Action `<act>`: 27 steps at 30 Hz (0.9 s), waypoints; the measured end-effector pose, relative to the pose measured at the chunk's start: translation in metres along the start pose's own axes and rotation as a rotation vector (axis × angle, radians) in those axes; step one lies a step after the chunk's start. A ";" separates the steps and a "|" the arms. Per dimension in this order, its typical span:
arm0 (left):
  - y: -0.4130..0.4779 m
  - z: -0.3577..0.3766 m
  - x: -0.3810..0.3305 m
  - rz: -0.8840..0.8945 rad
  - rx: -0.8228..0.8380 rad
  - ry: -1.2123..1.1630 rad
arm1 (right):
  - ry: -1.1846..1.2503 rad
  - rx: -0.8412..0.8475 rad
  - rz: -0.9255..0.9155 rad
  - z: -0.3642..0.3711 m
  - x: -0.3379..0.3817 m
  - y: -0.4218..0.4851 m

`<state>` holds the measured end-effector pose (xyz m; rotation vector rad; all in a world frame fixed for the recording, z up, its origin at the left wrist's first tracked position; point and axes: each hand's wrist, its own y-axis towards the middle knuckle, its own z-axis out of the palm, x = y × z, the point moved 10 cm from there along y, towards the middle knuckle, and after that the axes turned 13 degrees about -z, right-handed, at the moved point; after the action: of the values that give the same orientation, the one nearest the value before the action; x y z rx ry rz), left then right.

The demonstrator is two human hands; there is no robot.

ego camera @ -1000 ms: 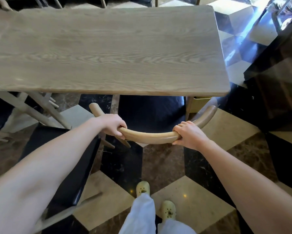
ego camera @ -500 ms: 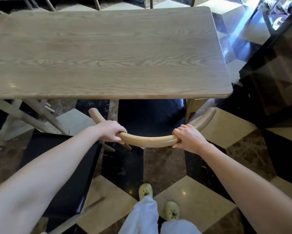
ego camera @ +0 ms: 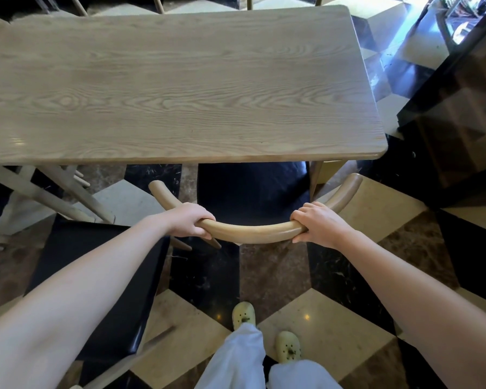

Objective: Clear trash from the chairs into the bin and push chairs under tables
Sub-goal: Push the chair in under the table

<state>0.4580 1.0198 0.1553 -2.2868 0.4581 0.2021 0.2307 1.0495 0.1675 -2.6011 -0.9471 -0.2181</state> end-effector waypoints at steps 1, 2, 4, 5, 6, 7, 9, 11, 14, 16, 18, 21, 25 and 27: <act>0.000 0.000 -0.001 -0.001 0.001 0.006 | 0.013 0.004 0.000 0.000 -0.001 0.000; 0.000 0.000 -0.001 -0.001 -0.004 0.013 | 0.023 0.007 0.000 0.000 -0.001 0.000; 0.000 0.000 -0.004 0.006 -0.025 0.034 | 0.041 0.016 0.005 0.001 -0.002 -0.002; 0.000 0.001 -0.006 0.012 -0.036 0.049 | 0.051 0.013 0.007 0.002 -0.002 -0.003; 0.000 0.001 -0.008 0.019 -0.046 0.062 | 0.060 0.011 0.010 0.002 -0.002 -0.005; 0.000 0.002 -0.009 0.023 -0.055 0.066 | 0.065 0.010 0.012 0.002 -0.002 -0.006; -0.001 0.002 -0.010 0.032 -0.079 0.060 | 0.075 0.005 0.015 0.001 -0.001 -0.006; -0.002 0.001 -0.011 0.033 -0.099 0.075 | 0.071 -0.004 0.020 -0.001 0.000 -0.006; -0.005 0.000 -0.012 0.037 -0.136 0.071 | 0.045 -0.033 0.039 -0.003 0.001 -0.007; -0.008 -0.002 -0.014 0.037 -0.166 0.064 | 0.020 -0.071 0.073 -0.005 0.003 -0.011; -0.012 -0.004 -0.014 0.018 -0.209 0.025 | -0.013 -0.117 0.133 -0.007 0.005 -0.018; -0.023 -0.007 -0.010 -0.043 -0.381 -0.003 | -0.037 -0.224 0.250 -0.007 0.008 -0.031; -0.046 0.012 -0.008 -0.148 -0.522 -0.028 | -0.017 -0.276 0.453 0.005 0.019 -0.046; -0.058 0.024 -0.011 -0.179 -0.539 -0.010 | 0.042 -0.310 0.543 0.012 0.029 -0.053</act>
<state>0.4704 1.0767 0.1817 -2.8348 0.2037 0.2728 0.2190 1.1085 0.1792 -3.0038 -0.1738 -0.2877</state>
